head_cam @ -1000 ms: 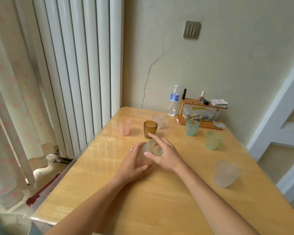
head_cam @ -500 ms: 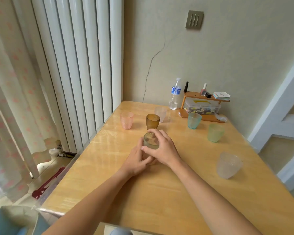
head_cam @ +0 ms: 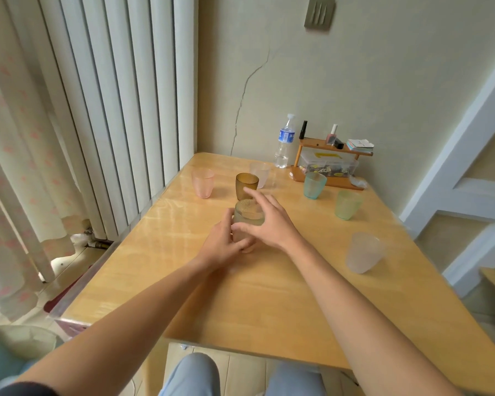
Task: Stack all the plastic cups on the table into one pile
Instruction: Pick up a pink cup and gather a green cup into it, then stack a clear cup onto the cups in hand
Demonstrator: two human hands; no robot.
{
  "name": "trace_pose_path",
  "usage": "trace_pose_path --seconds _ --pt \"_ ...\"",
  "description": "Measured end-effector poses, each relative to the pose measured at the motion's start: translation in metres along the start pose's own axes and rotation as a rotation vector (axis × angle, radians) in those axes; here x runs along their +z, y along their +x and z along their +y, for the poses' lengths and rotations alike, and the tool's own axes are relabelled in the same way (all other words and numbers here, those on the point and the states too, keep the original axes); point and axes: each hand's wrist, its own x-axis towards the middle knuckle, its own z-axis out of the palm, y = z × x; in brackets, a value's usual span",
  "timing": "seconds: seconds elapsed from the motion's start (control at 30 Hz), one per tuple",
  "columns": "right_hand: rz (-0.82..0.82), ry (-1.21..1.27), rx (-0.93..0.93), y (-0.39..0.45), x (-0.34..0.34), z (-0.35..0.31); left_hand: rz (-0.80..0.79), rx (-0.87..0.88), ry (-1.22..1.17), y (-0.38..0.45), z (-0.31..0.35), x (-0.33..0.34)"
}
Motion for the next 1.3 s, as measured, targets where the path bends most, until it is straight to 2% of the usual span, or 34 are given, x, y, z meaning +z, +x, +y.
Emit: trace_pose_path --seconds 0.13,0.23,0.43,0.53,0.6,0.67,0.87,0.97,1.07,1.3 --pt "0.109 -0.033 0.010 -0.014 -0.024 0.009 0.026 -0.026 0.006 -0.003 0.007 0.015" --pt "0.283 -0.120 0.105 -0.030 -0.049 0.036 0.046 -0.048 0.012 -0.003 0.013 0.028" --pt "0.603 -0.725 0.272 -0.076 -0.090 0.099 0.034 -0.111 -0.012 -0.007 0.020 0.030" --pt "0.578 -0.771 0.414 -0.092 -0.096 0.105 0.010 -0.162 -0.013 -0.009 0.027 0.029" --pt "0.460 -0.678 0.574 -0.096 -0.096 0.101 0.009 -0.178 -0.010 -0.008 0.028 0.028" --pt "0.356 -0.609 0.655 -0.099 -0.095 0.098 0.017 -0.186 -0.002 -0.009 0.028 0.027" --pt "0.287 -0.602 0.654 -0.096 -0.104 0.099 -0.008 -0.187 -0.003 -0.010 0.028 0.017" --pt "0.316 -0.556 0.649 -0.095 -0.104 0.101 -0.012 -0.165 -0.042 -0.009 0.032 0.016" --pt "0.359 -0.449 0.619 -0.088 -0.095 0.090 0.055 -0.137 -0.044 -0.006 0.035 0.014" --pt "0.459 -0.270 0.183 -0.034 -0.067 0.005 0.044 -0.080 -0.044 -0.002 0.025 0.009"
